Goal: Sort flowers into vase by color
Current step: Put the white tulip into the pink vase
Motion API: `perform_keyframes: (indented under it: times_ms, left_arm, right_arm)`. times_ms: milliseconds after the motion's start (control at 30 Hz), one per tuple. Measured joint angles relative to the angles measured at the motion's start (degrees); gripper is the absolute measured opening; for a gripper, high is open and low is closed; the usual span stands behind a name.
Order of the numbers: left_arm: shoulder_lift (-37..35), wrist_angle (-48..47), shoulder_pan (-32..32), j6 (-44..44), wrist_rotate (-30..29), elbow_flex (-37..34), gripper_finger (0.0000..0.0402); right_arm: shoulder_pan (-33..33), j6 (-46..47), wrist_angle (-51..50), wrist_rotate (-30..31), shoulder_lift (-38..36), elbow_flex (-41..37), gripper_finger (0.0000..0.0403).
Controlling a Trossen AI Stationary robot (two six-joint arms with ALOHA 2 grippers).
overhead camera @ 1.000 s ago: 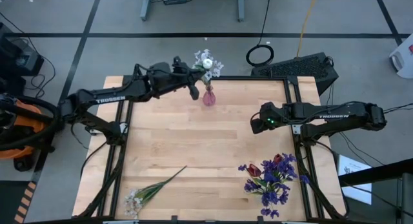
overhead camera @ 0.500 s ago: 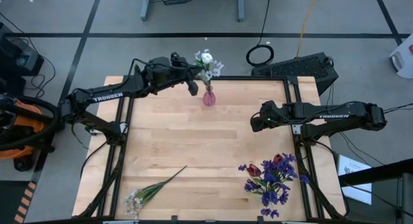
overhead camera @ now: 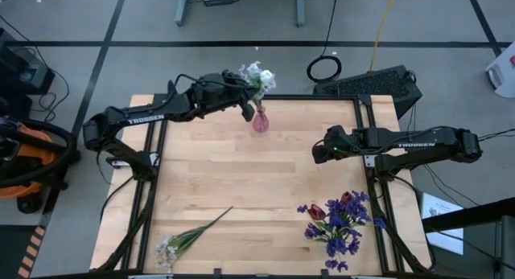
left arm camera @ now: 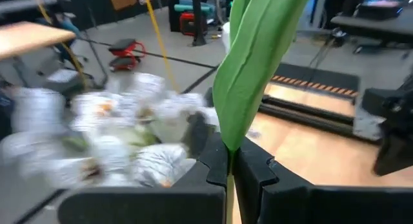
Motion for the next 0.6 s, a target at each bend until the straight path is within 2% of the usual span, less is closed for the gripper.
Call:
perform_keyframes:
  times_ms: [200, 600]
  left_arm:
    - [4.66, 4.66, 0.00, -2.19, 1.73, 0.00, 0.0009]
    - [10.87, 4.37, -0.28, -3.82, 2.04, 0.00, 0.0011]
  right_arm:
    - [0.00, 0.13, 0.00, -0.01, -0.02, 0.00, 0.0000]
    - [0.01, 0.05, 0.00, 1.00, -0.02, 0.00, 0.0000]
